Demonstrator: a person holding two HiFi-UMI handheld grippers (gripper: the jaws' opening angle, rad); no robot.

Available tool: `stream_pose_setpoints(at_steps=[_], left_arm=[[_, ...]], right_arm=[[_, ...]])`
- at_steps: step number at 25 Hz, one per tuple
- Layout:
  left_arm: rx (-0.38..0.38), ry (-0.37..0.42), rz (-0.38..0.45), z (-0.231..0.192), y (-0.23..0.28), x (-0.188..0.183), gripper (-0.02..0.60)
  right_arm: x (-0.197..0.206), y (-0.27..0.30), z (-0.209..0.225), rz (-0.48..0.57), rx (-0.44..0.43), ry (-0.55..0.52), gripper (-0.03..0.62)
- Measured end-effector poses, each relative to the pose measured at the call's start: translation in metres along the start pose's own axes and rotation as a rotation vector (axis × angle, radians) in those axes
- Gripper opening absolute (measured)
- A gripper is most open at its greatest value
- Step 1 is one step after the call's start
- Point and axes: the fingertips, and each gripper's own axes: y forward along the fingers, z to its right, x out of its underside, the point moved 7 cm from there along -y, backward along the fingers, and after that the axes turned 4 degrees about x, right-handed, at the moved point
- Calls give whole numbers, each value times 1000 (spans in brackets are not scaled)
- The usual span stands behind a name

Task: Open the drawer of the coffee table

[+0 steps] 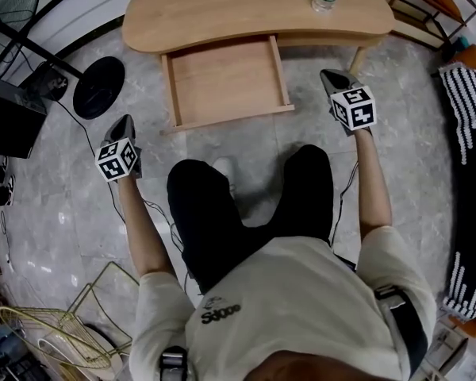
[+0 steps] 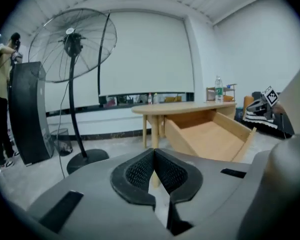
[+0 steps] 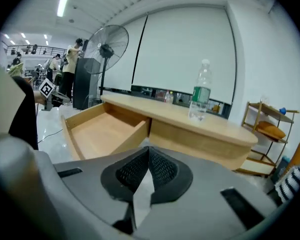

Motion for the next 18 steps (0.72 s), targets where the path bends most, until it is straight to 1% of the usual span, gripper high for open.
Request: stream_pose_setpoints(at_steps=[2,4,7,9,11,13,18], left_arm=[[15,50,62,9,0,-31,18],[29,109,105,19,1,-61,18],[59,200,160,41,0,-100,18],[82,258,198,59,-1,-119,18],[105,293,235,75,-4,-134,18],[119,311,258,84,-5,-143,18],[122,342,265,88,-1,-152,18]], right_arm=[[-30,-3,3,68,20,-30,6],[-62,-6,0,137,27,-61,6],[-107,-10,-15,225,5,-115,6],[-130,-12,-26,259,-13,-175,6],[-145,-13,-34,282,-19,-217,6],[-153,-12,-37,300,-27,-223,6],[-154,-4,-42,308,-49,-208,6]])
